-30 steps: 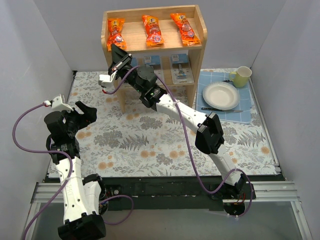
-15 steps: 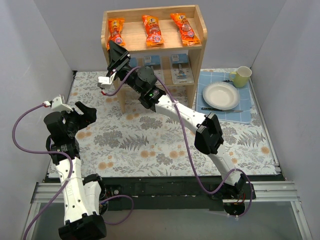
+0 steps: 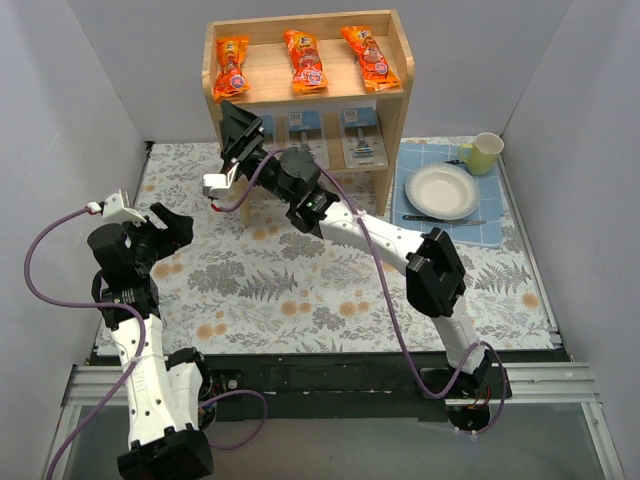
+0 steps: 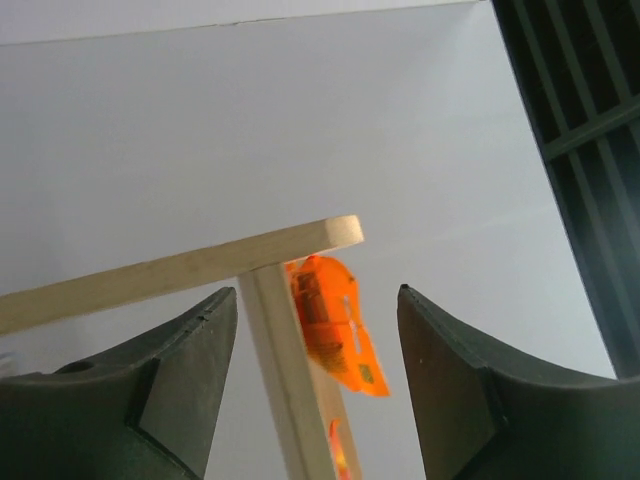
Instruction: Place and organize the shaving razors onto the shelf
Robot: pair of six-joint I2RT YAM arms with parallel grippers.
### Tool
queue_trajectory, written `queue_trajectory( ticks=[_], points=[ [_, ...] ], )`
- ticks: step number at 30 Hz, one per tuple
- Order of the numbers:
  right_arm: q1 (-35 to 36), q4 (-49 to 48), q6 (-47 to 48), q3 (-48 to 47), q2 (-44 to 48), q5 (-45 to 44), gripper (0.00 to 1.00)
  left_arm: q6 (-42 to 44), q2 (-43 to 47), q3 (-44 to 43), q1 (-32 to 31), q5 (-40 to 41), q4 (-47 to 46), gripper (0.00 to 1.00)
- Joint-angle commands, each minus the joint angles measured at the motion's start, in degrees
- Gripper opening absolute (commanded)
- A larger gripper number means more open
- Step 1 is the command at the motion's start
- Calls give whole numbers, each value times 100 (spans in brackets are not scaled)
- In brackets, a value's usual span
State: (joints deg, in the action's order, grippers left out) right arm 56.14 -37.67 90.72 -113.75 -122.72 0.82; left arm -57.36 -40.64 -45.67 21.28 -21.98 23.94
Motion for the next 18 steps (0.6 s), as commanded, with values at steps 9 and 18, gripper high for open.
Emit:
queue_trajectory(
  ticks=[9,18],
  points=[
    [538,434,-2886,3317,2962,-1449,94,173,-119,-328,-1,-1449,-487,98],
    [204,4013,-7058,4708,4946,-1391,99,796,-453,-311,-97,-1977,-215,98]
  ],
)
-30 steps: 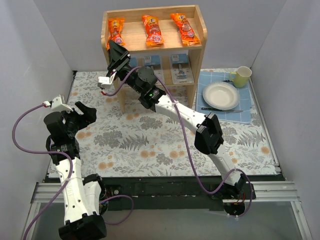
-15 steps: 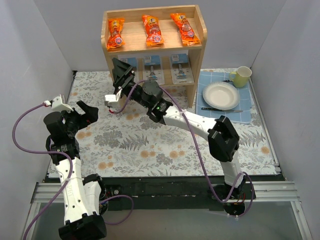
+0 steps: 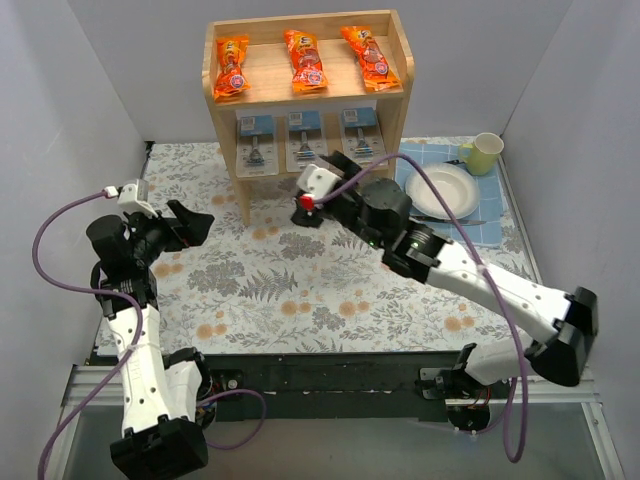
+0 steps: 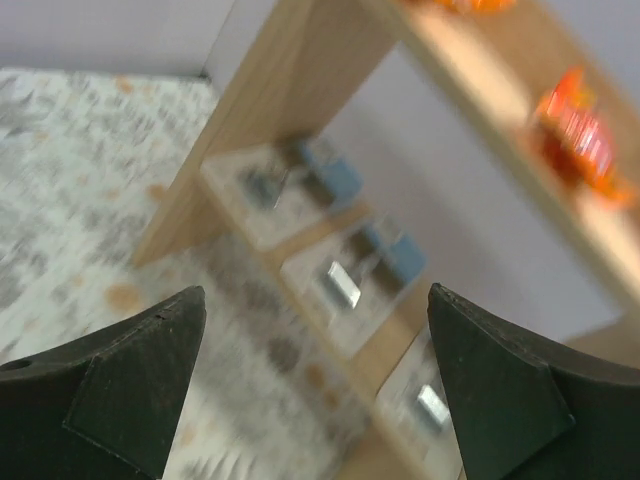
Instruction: Place and organize the shaving razors onto the shelf
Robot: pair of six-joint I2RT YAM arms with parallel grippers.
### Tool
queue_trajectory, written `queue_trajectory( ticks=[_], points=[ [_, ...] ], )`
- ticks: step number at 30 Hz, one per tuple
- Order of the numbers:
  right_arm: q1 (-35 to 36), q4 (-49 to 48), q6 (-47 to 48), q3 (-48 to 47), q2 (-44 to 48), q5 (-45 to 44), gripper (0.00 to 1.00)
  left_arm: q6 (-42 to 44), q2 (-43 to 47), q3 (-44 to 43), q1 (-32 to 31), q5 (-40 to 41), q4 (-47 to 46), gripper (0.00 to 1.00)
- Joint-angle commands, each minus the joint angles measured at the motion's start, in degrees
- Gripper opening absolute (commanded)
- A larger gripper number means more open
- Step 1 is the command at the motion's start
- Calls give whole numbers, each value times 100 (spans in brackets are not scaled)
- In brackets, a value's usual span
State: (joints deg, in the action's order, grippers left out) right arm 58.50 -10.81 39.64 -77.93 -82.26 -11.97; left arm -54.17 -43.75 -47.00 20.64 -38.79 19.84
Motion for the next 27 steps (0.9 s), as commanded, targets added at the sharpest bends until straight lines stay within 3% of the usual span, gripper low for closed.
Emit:
queue_trajectory(
  ticks=[1,8,19,27],
  points=[
    [-40,1440,-2073,1331,1096,-113,99,591,-169,-186,-34,-288,248,98],
    [-32,2644,-3304,1728,1862,-807,99,1189,-748,-406,-43,-340,617,98],
    [-32,2892,-2690,1852,2680,-904,99,2569,-1733,-1197,-34,-491,1839,98],
    [-40,3154,-2593,1694,2812,-746,99,2263,-1927,-1329,-34,-506,1568,98]
  ],
)
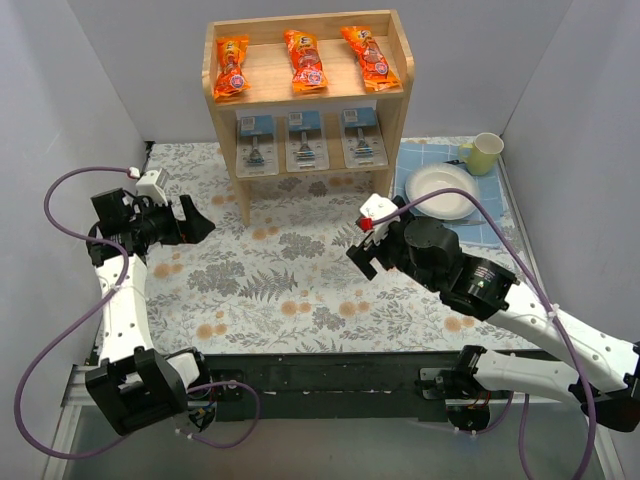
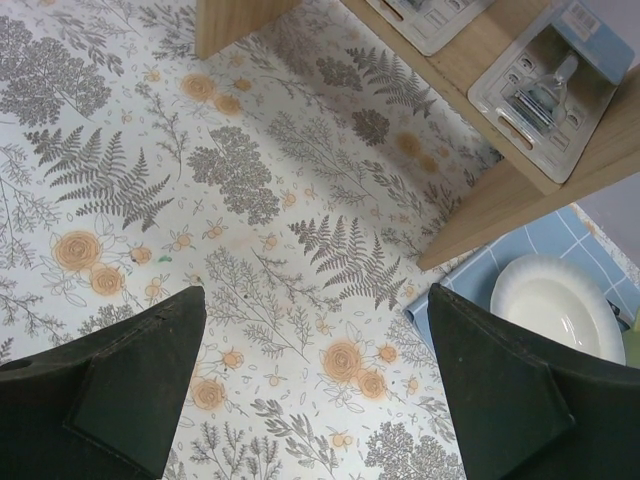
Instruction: Place and organize the shaving razors onto the shelf
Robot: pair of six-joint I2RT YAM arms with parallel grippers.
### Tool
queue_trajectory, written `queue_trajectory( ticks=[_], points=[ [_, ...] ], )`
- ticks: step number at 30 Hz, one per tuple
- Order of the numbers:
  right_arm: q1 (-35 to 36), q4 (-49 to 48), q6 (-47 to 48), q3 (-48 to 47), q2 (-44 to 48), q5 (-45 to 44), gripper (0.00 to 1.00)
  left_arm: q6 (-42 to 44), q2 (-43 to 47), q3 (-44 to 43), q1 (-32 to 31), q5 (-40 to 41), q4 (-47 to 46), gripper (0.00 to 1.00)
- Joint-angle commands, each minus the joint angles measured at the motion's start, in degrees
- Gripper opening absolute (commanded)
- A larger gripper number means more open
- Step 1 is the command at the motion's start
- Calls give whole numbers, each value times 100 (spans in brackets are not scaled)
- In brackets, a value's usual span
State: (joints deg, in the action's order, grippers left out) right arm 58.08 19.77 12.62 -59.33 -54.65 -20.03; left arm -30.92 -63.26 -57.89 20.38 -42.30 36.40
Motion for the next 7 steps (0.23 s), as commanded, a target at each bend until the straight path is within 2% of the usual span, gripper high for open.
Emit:
queue_trajectory(
  ticks=[1,7],
  points=[
    [1,263,109,-245,16,52,99,-98,33,-206,1,-251,-159,98],
    [-8,879,109,-991,-581,43,99,-1011,306,216,-8,-682,-1169,98]
  ],
)
